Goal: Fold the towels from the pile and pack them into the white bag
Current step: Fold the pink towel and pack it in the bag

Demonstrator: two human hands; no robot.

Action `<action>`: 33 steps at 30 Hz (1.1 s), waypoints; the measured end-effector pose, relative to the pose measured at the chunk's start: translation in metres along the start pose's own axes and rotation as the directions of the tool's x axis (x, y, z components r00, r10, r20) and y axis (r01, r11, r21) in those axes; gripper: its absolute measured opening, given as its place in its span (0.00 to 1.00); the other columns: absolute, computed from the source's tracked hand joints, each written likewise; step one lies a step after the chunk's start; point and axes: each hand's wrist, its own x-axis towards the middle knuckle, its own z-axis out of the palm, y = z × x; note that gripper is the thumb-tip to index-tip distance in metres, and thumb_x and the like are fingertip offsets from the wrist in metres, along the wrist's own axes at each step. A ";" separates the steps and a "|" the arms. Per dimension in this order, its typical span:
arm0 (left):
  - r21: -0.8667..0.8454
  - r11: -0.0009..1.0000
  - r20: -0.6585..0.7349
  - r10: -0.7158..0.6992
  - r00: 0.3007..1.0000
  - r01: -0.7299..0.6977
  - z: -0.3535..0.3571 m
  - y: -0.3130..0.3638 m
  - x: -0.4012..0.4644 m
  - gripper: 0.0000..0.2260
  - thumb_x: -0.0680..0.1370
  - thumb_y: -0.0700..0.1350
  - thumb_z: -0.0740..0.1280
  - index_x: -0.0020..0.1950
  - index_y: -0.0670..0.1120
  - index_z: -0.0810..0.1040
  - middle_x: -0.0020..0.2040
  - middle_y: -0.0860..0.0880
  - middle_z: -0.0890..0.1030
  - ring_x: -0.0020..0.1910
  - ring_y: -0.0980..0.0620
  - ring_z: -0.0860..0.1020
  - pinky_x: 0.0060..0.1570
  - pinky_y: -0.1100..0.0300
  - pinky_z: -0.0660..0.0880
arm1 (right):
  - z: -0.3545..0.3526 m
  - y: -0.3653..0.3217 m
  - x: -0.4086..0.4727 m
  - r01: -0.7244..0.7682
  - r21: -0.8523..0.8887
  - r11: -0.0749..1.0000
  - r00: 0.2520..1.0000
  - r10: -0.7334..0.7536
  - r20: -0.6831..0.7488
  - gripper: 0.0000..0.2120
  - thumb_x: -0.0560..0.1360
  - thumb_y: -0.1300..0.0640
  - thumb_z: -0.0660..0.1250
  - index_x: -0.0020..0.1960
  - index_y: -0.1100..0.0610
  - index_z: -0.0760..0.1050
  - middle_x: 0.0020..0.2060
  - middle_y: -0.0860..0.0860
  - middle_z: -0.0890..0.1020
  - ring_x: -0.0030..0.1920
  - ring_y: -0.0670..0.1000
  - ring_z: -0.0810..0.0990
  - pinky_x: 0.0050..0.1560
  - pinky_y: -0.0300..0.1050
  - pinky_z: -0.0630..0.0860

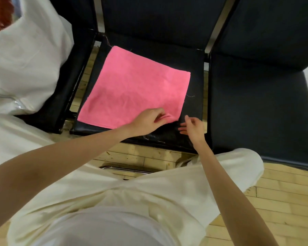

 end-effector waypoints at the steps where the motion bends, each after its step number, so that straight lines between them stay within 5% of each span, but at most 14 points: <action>1: -0.005 1.000 -0.003 -0.018 1.000 0.018 -0.004 0.000 0.000 0.10 0.79 0.47 0.66 0.44 0.40 0.73 0.35 0.45 0.75 0.31 0.52 0.69 0.32 0.61 0.64 | 0.004 -0.001 0.012 -0.085 0.062 0.994 0.996 0.086 -0.006 0.14 0.80 0.54 0.61 0.58 0.64 0.71 0.42 0.57 0.80 0.37 0.53 0.82 0.38 0.45 0.80; 6: -0.085 0.993 -0.009 -0.081 0.997 0.080 -0.020 -0.001 -0.002 0.11 0.75 0.40 0.68 0.37 0.50 0.69 0.31 0.56 0.73 0.29 0.60 0.70 0.32 0.68 0.66 | 0.021 -0.030 0.068 -0.143 0.248 0.958 0.989 0.151 -0.012 0.06 0.77 0.60 0.65 0.47 0.64 0.74 0.44 0.63 0.81 0.42 0.59 0.83 0.40 0.49 0.82; 11: -0.127 0.982 0.055 -0.133 0.990 0.139 -0.030 -0.010 -0.001 0.07 0.72 0.37 0.67 0.35 0.42 0.71 0.30 0.54 0.68 0.30 0.57 0.65 0.33 0.65 0.63 | 0.029 -0.051 0.132 -0.080 0.070 0.994 0.982 0.091 -0.167 0.15 0.71 0.57 0.69 0.28 0.59 0.70 0.31 0.59 0.79 0.35 0.59 0.82 0.39 0.61 0.81; 16: -0.159 0.954 0.165 -0.229 0.959 0.255 -0.035 -0.008 -0.002 0.11 0.71 0.35 0.64 0.33 0.45 0.65 0.29 0.52 0.63 0.29 0.57 0.62 0.31 0.69 0.62 | 0.037 -0.083 0.150 -0.048 -0.038 0.998 0.968 0.037 -0.250 0.09 0.71 0.56 0.71 0.40 0.63 0.77 0.36 0.55 0.79 0.35 0.50 0.77 0.32 0.42 0.72; 19: -0.249 0.911 0.232 -0.274 0.933 0.329 -0.033 -0.007 -0.002 0.12 0.70 0.33 0.64 0.31 0.43 0.63 0.28 0.51 0.60 0.28 0.57 0.60 0.30 0.69 0.59 | 0.038 -0.091 0.156 -0.008 -0.044 0.999 0.963 -0.004 -0.269 0.13 0.72 0.63 0.69 0.31 0.57 0.71 0.29 0.50 0.74 0.31 0.46 0.74 0.30 0.39 0.72; 22: -0.399 0.845 0.276 -0.260 0.925 0.356 -0.032 -0.002 -0.004 0.19 0.70 0.30 0.64 0.27 0.46 0.60 0.26 0.52 0.57 0.24 0.59 0.57 0.29 0.70 0.59 | 0.035 -0.099 0.159 0.053 0.049 0.997 0.934 -0.032 -0.355 0.09 0.73 0.65 0.67 0.34 0.58 0.74 0.32 0.48 0.76 0.33 0.44 0.76 0.35 0.38 0.75; 27: -0.524 0.761 0.307 -0.251 0.918 0.383 -0.042 -0.004 -0.010 0.12 0.65 0.35 0.64 0.26 0.44 0.62 0.25 0.51 0.58 0.26 0.54 0.61 0.33 0.58 0.67 | 0.050 -0.120 0.158 0.175 0.045 0.984 0.906 -0.143 -0.400 0.05 0.74 0.62 0.68 0.39 0.59 0.77 0.31 0.46 0.77 0.34 0.43 0.76 0.39 0.37 0.75; 33: -0.537 0.726 0.282 -0.327 0.902 0.431 -0.072 -0.037 -0.043 0.20 0.72 0.26 0.64 0.27 0.44 0.64 0.22 0.57 0.64 0.22 0.63 0.67 0.30 0.74 0.68 | 0.112 -0.151 0.144 0.253 -0.039 0.967 0.908 -0.251 -0.336 0.04 0.74 0.60 0.69 0.45 0.61 0.78 0.37 0.49 0.79 0.36 0.42 0.77 0.34 0.28 0.72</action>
